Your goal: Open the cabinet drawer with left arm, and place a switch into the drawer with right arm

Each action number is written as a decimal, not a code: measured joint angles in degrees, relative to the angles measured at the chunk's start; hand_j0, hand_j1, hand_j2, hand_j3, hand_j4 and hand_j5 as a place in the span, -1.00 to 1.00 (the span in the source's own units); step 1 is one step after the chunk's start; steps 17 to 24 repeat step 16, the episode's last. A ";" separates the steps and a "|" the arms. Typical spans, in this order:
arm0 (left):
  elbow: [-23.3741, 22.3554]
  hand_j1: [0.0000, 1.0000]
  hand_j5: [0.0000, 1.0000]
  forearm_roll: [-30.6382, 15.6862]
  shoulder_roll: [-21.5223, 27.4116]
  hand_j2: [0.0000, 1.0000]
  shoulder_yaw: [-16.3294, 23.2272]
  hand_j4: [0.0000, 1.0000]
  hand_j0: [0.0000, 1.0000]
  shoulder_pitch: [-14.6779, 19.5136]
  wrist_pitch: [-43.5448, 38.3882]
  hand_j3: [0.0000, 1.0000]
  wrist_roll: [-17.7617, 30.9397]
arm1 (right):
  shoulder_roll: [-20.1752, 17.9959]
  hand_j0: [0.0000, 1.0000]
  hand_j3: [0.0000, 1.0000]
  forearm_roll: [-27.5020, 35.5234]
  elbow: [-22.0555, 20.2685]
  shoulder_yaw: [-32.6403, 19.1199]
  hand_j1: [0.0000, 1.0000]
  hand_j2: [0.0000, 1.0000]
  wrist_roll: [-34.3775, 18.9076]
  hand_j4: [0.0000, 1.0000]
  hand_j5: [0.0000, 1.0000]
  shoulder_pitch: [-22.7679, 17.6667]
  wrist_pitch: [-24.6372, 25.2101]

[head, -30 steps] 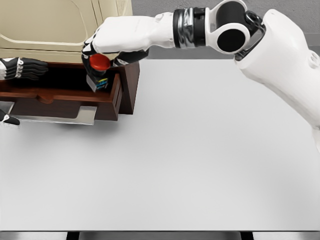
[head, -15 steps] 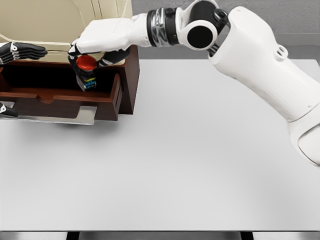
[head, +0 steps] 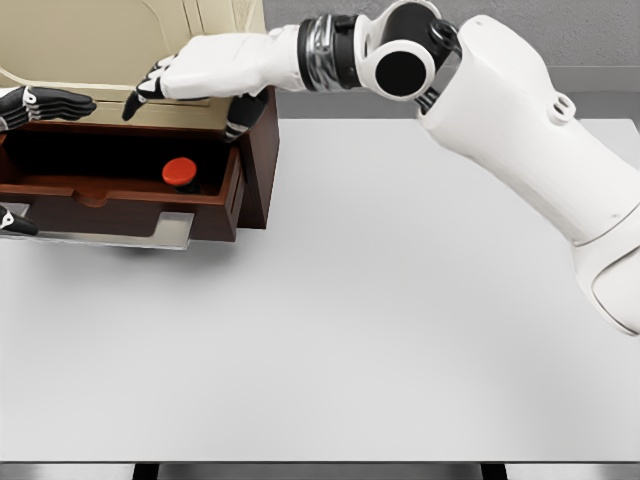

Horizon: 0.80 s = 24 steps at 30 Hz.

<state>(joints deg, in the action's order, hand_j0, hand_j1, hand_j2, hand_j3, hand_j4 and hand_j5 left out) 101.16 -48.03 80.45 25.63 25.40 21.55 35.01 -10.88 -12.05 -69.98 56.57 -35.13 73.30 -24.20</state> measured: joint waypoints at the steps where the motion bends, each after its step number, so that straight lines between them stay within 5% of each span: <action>1: 0.00 1.00 1.00 0.04 -0.02 1.00 0.00 1.00 1.00 -0.16 -0.01 1.00 0.00 | -1.17 1.00 1.00 -0.22 -0.74 -0.74 1.00 1.00 0.03 1.00 1.00 -0.70 -1.96; 3: 0.00 1.00 1.00 0.07 -0.02 1.00 0.05 1.00 1.00 -0.25 -0.05 1.00 0.00 | -5.16 1.00 1.00 0.43 -1.82 -2.87 1.00 1.00 0.07 1.00 1.00 -4.74 -6.39; 6: -0.05 1.00 1.00 0.35 -0.12 1.00 0.72 1.00 1.00 -0.43 -0.12 1.00 0.02 | -12.99 1.00 1.00 9.81 -4.02 -6.63 1.00 1.00 0.75 1.00 1.00 -10.72 -9.98; 9: -0.02 1.00 1.00 0.42 -0.07 1.00 0.27 1.00 1.00 -0.53 -0.14 1.00 0.01 | -21.67 1.00 1.00 5.01 -3.15 -10.44 1.00 1.00 0.35 1.00 1.00 -16.43 -10.63; 12: 0.00 1.00 1.00 0.43 -0.08 1.00 0.12 1.00 1.00 -0.52 -0.12 1.00 0.00 | -27.30 1.00 1.00 3.24 -2.77 -12.20 1.00 1.00 0.19 1.00 1.00 -17.49 -10.86; 24: 0.00 1.00 1.00 0.55 -0.12 1.00 0.09 1.00 1.00 -0.60 -0.10 1.00 0.00 | -29.87 1.00 1.00 2.55 -2.65 -12.90 1.00 1.00 0.12 1.00 1.00 -18.37 -10.95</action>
